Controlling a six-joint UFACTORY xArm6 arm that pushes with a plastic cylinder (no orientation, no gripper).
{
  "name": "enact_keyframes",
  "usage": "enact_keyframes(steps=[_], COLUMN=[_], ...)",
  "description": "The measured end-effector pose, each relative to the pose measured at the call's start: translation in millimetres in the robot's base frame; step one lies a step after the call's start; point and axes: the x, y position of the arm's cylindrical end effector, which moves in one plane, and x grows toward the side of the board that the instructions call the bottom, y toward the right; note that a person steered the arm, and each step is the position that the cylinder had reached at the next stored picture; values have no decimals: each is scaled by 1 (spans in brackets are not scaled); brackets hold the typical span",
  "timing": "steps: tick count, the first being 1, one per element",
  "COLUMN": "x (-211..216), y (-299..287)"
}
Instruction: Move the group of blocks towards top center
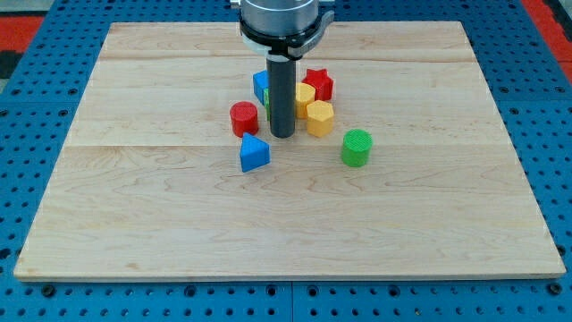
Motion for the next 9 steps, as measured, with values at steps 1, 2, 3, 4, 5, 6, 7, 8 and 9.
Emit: enact_keyframes(steps=[1,2,3,4,5,6,7,8,9], x=[-10,-19,-25,-34,-44,-49,-37,-35,-42], y=[4,11,14,14,14,14,15,20,20])
